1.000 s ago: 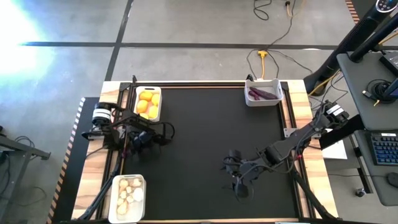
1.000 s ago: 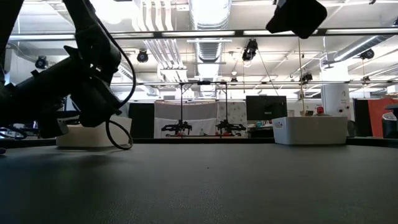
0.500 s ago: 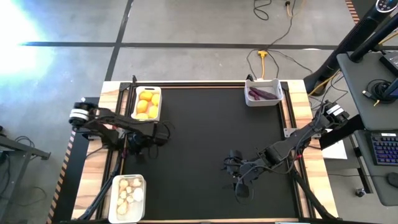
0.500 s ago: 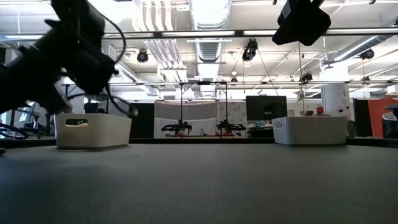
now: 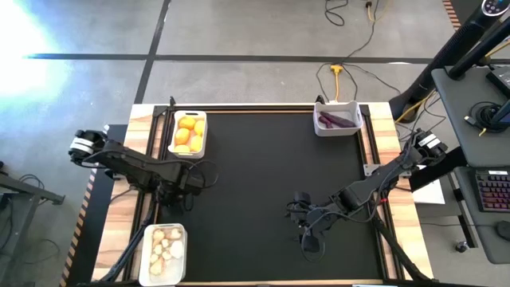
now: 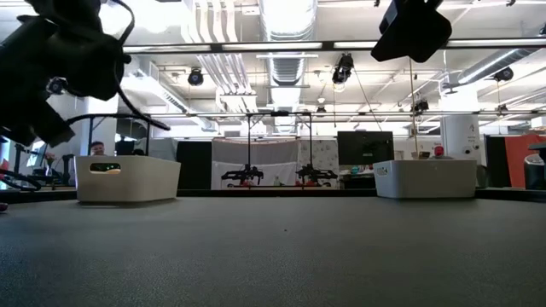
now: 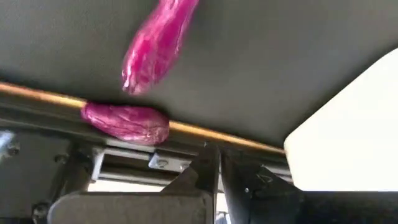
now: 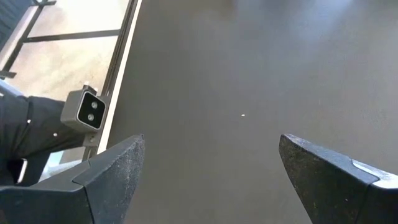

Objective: Sort produce into baskets
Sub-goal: Move the small eggplants to the center of the table

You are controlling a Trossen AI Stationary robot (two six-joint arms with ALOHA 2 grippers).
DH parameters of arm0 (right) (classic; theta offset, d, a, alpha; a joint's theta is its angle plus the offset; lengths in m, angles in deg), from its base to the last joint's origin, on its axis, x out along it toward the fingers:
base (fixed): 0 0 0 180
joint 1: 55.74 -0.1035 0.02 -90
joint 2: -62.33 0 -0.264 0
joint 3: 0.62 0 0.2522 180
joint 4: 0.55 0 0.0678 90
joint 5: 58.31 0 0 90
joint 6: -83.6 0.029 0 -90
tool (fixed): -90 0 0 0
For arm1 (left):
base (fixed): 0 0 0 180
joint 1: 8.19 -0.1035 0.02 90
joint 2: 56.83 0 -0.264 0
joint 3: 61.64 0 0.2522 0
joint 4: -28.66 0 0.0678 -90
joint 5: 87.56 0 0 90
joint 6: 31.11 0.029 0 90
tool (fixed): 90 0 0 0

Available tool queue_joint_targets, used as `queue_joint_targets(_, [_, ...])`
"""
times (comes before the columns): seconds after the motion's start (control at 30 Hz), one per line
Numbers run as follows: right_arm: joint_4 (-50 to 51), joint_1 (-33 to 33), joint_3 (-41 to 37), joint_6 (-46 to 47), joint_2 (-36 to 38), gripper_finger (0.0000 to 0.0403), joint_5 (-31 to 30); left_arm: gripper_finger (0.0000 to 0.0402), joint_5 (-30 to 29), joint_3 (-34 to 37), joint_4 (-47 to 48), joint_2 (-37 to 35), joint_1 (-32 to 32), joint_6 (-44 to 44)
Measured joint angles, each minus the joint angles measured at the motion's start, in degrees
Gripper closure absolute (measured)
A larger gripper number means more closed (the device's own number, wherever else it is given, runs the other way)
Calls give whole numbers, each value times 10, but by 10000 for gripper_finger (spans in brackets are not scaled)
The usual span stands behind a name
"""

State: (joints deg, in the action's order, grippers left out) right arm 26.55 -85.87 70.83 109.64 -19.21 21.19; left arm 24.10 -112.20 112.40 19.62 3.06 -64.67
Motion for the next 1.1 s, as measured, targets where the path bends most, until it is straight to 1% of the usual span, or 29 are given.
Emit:
queue_joint_targets(0.13, [-4, 0, 0, 0, 0, 39, 0, 401, -11, 2, -3, 11, 0, -8])
queue_joint_targets(0.2, [-5, 0, 0, 0, 0, 39, 0, 401, -16, 2, -13, 25, -3, -32])
queue_joint_targets(0.27, [-8, 0, 0, 4, 0, 39, -1, 401, -22, -1, -15, 55, -12, -57])
queue_joint_targets(0.33, [-9, 0, 0, 4, 0, 39, -2, 402, -20, -7, -7, 90, -17, -59])
queue_joint_targets(0.47, [-21, 0, 0, 4, 0, 39, -2, 402, -2, -20, 27, 163, -17, 0])
queue_joint_targets(0.63, [-22, 0, 0, 16, 0, 39, -2, 402, -9, -24, 47, 239, -17, 58])
queue_joint_targets(0.83, [-22, 0, 0, 25, 0, 39, -4, 401, -7, -21, 31, 305, -18, 58])
queue_joint_targets(0.9, [-22, 0, 0, 26, 0, 39, -5, 401, -20, -22, 25, 321, -18, 53])
queue_joint_targets(0.97, [-21, 0, 0, 26, 0, 39, -5, 401, -51, -27, 22, 333, -17, 49])
queue_joint_targets(1.1, [-21, 0, 0, 29, 0, 39, -6, 401, -102, -43, 35, 335, -17, 45])
